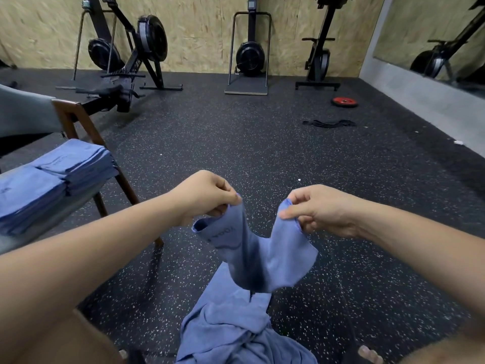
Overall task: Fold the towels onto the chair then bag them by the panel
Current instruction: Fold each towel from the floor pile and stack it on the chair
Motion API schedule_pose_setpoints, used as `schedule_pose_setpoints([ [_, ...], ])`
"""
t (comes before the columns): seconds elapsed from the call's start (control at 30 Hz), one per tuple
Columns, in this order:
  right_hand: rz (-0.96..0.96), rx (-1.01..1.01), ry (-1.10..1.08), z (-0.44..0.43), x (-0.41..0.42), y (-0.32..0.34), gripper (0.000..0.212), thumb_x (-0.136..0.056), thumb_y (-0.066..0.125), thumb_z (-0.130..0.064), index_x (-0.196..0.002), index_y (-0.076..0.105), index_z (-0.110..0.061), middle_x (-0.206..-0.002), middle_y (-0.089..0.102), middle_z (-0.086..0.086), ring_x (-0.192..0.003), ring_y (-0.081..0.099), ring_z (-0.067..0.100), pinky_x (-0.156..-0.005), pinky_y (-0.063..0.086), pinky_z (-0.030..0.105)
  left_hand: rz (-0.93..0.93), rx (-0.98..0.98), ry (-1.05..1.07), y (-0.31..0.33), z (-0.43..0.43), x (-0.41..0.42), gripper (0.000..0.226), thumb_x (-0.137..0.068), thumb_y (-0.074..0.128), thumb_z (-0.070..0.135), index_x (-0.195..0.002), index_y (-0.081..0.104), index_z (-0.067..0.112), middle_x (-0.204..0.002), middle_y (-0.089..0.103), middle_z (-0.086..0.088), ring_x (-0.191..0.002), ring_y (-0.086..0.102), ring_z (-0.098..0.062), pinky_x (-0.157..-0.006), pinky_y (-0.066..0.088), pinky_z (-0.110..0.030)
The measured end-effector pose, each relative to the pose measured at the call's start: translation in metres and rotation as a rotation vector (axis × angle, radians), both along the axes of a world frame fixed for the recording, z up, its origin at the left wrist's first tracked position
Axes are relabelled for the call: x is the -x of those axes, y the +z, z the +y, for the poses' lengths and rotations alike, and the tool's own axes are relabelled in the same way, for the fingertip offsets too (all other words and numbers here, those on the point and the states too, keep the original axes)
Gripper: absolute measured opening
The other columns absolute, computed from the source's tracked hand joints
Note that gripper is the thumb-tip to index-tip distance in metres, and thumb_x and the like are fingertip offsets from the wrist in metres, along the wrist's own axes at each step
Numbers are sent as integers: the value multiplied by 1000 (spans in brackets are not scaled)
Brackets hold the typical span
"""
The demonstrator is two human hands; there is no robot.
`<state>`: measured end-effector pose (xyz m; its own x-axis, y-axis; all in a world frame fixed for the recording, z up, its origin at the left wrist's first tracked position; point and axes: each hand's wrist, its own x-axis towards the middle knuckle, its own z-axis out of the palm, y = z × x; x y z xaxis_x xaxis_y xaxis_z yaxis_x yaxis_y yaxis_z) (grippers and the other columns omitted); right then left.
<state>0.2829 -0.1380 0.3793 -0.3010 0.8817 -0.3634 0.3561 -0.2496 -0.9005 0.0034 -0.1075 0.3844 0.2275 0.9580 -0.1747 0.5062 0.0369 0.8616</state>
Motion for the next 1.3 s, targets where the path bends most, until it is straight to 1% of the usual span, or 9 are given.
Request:
schedule_pose_setpoints([
  [0.17, 33, -81, -45, -14, 24, 12, 15, -92, 82, -7, -99, 70, -10, -74, 58, 3, -63, 51, 12, -59, 53, 26, -122, 39, -51, 6, -12, -14, 25, -91, 84, 15, -93, 72, -6, -71, 62, -10, -68, 54, -22, -67, 52, -31],
  [0.27, 26, -111, -50, -20, 31, 16, 20, -91, 83, -8, -106, 71, -4, -79, 65, 4, -70, 59, 13, -57, 55, 26, -157, 20, -71, 11, -18, -20, 26, -91, 85, 18, -95, 73, -6, -71, 65, -9, -68, 59, -20, -67, 56, -29],
  [0.43, 29, -124, -66, -22, 39, 18, 30, -91, 83, -4, -111, 66, 9, -74, 65, 1, -64, 64, 8, -55, 56, 25, -171, -21, -86, 11, -21, -27, 27, -90, 87, 19, -96, 75, -4, -75, 67, -10, -69, 62, -17, -64, 57, -26],
  [0.6, 85, -90, -85, -22, 40, 18, 33, -90, 82, 1, -116, 64, 12, -81, 68, 10, -68, 67, 15, -65, 63, 33, -154, -47, -96, 10, -24, -30, 28, -87, 90, 21, -96, 76, -2, -80, 73, -14, -70, 66, -16, -63, 59, -29],
  [0.8, 268, 12, -129, -22, 40, 20, 26, -95, 48, 18, -114, 67, 17, -104, 76, 32, -94, 80, 33, -82, 66, 34, -68, -123, -83, 10, -27, -29, 9, -89, 86, 16, -94, 80, 12, -90, 80, -15, -75, 72, -18, -69, 65, -35],
  [0.87, 298, 4, -164, -21, 40, 19, 24, -94, 52, 23, -113, 65, 17, -108, 76, 33, -98, 80, 34, -82, 67, 32, -31, -165, -93, 11, -28, -29, 6, -88, 84, 15, -92, 82, 20, -87, 81, -6, -77, 72, -16, -74, 66, -41],
  [1.0, 304, -81, -234, -22, 42, 16, 32, -92, 69, 19, -117, 56, 4, -104, 76, 30, -98, 80, 39, -86, 67, 38, 28, -269, -114, 11, -31, -31, 15, -86, 79, 17, -92, 83, 31, -86, 81, 5, -78, 71, -9, -86, 63, -48],
  [1.13, 271, -166, -222, -20, 41, 16, 41, -94, 71, 13, -126, 54, -4, -92, 72, 20, -89, 80, 32, -84, 67, 37, 45, -363, -145, 14, -34, -31, 18, -90, 75, 19, -96, 83, 33, -89, 81, 9, -88, 75, -17, -89, 61, -45],
  [1.3, 99, -284, -130, -18, 39, 19, 11, -102, 68, 0, -112, 69, 4, -82, 76, 17, -73, 76, 23, -65, 64, 29, 63, -485, -188, 16, -32, -32, 27, -89, 76, 10, -105, 76, 32, -90, 77, 13, -82, 71, -7, -82, 57, -30],
])
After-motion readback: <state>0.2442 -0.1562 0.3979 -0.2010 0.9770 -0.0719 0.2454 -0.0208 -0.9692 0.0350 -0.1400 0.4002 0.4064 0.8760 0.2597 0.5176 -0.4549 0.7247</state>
